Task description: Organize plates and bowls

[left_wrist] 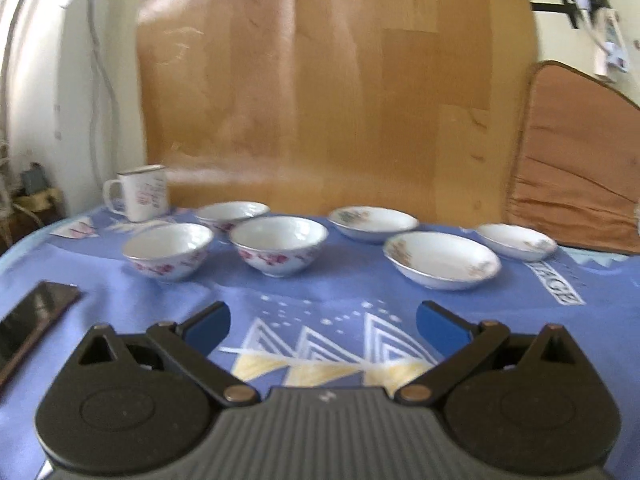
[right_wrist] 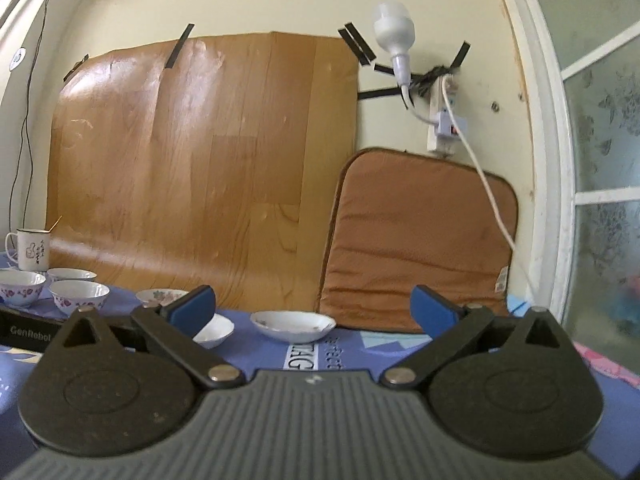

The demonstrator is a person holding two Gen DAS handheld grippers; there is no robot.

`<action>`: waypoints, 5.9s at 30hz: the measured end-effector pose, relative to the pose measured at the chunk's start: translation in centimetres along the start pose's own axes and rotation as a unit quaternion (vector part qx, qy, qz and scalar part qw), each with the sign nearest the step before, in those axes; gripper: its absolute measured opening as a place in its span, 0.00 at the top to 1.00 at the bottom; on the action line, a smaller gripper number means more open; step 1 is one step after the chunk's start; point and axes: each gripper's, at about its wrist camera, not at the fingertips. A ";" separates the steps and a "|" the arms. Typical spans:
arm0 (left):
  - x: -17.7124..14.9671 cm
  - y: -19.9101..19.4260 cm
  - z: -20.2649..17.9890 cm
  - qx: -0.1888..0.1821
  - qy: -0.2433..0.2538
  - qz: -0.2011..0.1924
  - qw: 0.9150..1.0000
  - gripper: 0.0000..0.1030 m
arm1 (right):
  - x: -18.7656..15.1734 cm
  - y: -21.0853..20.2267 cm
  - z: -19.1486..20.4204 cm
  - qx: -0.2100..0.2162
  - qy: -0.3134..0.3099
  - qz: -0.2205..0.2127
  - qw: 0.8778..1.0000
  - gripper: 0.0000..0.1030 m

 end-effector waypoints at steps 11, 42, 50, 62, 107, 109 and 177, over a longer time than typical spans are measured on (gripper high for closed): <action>0.0 0.9 2.9 -0.043 -0.092 0.045 0.994 0.01 | 1.0 2.6 -0.5 0.097 0.034 0.096 0.990 0.40; 6.4 11.7 -3.6 -0.157 -0.077 0.229 0.958 0.70 | 0.4 13.4 -6.2 0.243 0.259 0.379 0.855 0.87; 6.2 7.1 -11.4 -0.240 -0.044 0.238 0.940 0.86 | 0.9 6.9 -13.1 0.185 0.254 0.338 0.887 0.88; 1.1 0.0 -24.4 -0.325 0.100 0.208 0.917 0.74 | -1.2 -1.7 -23.4 0.053 0.271 0.322 0.905 0.79; 1.6 5.2 0.2 -0.261 -0.122 0.146 0.946 0.52 | 1.5 9.7 -11.6 0.165 0.358 0.413 0.821 0.87; 1.8 4.4 -0.2 -0.278 -0.125 0.154 0.940 0.47 | 1.5 6.5 -11.6 0.186 0.367 0.416 0.811 0.87; 1.9 6.9 2.0 -0.158 -0.059 0.119 0.979 0.56 | 5.7 14.0 -6.8 0.221 0.255 0.307 0.890 0.55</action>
Point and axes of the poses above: each gripper's, at about its wrist camera, not at the fingertips, and y roughly the way its jaws point, z to its left, x to its top, and after that the axes turned 5 degrees about x, right-handed
